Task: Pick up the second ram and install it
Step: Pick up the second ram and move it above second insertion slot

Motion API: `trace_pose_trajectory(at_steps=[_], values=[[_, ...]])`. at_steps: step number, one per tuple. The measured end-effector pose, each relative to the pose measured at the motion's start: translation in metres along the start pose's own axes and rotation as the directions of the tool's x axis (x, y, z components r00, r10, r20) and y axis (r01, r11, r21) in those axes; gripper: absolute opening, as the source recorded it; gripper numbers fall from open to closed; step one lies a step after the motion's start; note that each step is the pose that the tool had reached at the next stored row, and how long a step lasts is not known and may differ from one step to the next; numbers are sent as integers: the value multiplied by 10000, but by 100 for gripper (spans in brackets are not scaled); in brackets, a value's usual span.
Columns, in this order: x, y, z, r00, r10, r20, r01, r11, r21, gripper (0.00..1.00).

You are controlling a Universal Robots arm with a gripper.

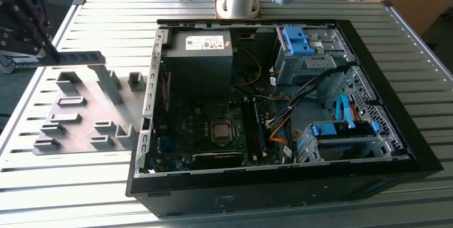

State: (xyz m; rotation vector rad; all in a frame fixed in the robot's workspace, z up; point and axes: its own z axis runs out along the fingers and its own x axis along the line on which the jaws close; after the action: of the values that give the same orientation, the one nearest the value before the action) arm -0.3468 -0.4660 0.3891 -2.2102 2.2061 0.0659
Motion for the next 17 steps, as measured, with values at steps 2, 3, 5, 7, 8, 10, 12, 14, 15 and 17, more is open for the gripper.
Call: trace_pose_trajectory(at_steps=[2, 3, 5, 7, 8, 10, 12, 14, 15, 17], values=[[0, -10, -1, 10000, 0, 0, 0, 10000, -1, 14], [0, -14, 0, 10000, 0, 0, 0, 10000, 0, 14], [0, -24, 0, 10000, 0, 0, 0, 10000, 0, 14], [0, -35, -1, 10000, 0, 0, 0, 10000, 0, 14], [0, -40, -1, 10000, 0, 0, 0, 10000, 0, 14], [0, -52, -1, 10000, 0, 0, 0, 10000, 0, 14], [0, -66, -1, 10000, 0, 0, 0, 10000, 0, 14], [0, -80, -2, 10000, 0, -1, 0, 10000, -1, 14], [0, -87, -2, 10000, 0, 0, 0, 10000, -1, 14], [0, -101, -2, 10000, 0, -1, 0, 10000, -1, 14]])
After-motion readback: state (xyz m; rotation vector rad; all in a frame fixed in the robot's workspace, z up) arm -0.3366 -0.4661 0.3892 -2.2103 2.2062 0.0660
